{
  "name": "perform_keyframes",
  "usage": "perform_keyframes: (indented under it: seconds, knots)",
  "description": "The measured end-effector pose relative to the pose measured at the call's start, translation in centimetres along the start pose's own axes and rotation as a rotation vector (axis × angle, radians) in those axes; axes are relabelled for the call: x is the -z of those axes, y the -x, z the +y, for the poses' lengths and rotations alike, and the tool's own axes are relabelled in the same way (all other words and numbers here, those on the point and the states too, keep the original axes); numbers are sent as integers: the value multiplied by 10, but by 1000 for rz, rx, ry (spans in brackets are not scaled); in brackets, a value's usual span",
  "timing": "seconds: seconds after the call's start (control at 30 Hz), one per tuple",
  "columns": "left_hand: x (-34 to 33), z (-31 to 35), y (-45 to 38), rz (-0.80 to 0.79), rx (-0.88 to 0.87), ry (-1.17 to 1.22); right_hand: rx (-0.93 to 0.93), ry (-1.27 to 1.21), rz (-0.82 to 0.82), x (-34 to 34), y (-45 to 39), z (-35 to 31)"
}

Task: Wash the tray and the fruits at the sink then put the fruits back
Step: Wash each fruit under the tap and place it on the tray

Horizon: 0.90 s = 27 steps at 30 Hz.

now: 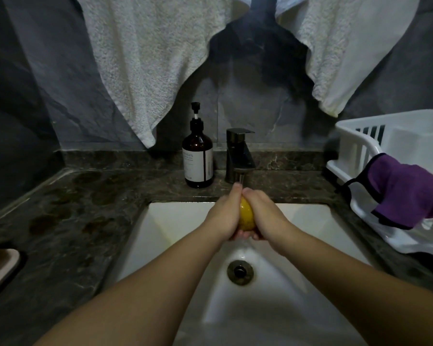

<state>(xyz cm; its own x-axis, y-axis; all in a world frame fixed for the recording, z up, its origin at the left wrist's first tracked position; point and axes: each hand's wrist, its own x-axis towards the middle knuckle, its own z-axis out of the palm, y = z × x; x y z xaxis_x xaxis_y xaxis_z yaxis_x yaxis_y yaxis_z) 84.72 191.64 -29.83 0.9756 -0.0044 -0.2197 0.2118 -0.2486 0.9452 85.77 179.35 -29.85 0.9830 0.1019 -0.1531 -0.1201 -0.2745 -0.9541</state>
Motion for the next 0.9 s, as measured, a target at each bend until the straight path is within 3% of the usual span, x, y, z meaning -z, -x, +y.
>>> perform_keyframes:
  seconds: [0.13,0.23,0.37,0.5,0.63,0.77,0.9]
  knots:
    - [-1,-1,1,66,-39,-110,-87,46,-19,0,1,-1]
    - [-3,2,3,23,18,-39,31,126,70,0,1,0]
    - [-1,1,0,95,-45,-125,-42,55,-10,-5,2,3]
    - [0,4,4,51,7,3,83,62,36,-9,1,2]
    - [-6,1,4,120,-74,-115,-65,54,21,-6,0,0]
    - [-5,5,5,59,36,78,138,108,88,-3,0,5]
    - [-4,3,3,145,-7,-58,-35,50,25,-5,0,3]
